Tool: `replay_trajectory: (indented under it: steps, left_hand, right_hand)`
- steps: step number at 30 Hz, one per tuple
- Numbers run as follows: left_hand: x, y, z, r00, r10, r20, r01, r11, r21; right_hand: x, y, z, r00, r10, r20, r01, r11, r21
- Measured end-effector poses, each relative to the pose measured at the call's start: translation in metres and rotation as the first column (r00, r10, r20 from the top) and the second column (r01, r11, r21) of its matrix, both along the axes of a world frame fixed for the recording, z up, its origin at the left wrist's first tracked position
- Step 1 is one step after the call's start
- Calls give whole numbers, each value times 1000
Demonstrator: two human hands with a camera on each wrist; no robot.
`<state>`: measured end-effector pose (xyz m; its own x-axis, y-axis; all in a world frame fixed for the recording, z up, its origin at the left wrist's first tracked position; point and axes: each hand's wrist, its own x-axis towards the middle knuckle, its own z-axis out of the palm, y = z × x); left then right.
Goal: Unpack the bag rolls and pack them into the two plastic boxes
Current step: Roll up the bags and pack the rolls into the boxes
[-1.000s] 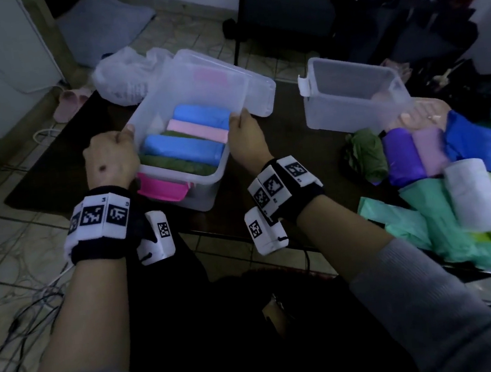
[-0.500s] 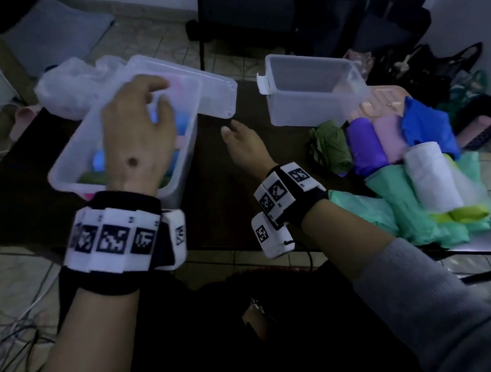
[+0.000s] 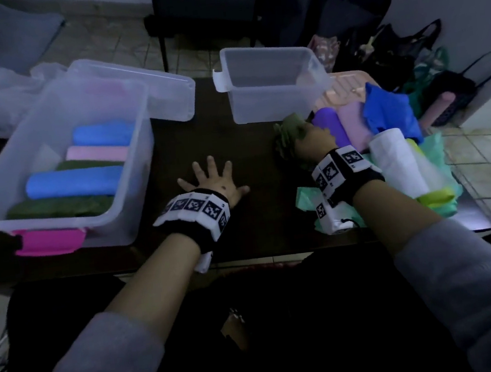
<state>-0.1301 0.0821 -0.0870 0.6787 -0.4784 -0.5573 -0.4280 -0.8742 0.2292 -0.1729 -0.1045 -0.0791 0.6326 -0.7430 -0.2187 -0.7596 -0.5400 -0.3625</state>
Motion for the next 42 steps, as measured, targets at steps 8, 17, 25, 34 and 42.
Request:
replay_trajectory:
  steps: [8,17,25,34,42]
  left_hand:
    - [0,0,-16,1000,-25,6,25,999,30]
    - [3,2,-17,999,-31,-15,32,999,36]
    - [16,0,-8,995,-90,-47,95,990,107]
    - [49,-14,19,979,92,-184,-121,981,-154]
    - [46,-24,15,984,64,-166,-110,952,-286]
  right_hand:
    - [7,19,1,994,94,-52,-88,990,108]
    - [15,57,21,894,391,-220,-391,919,44]
    - [5,47,28,797,530,-291,-594,776,-214]
    - [-11,57,23,655,692,-303,-737,674,-54]
    - [-28,66,5,671,716,-195,-736,674,-60]
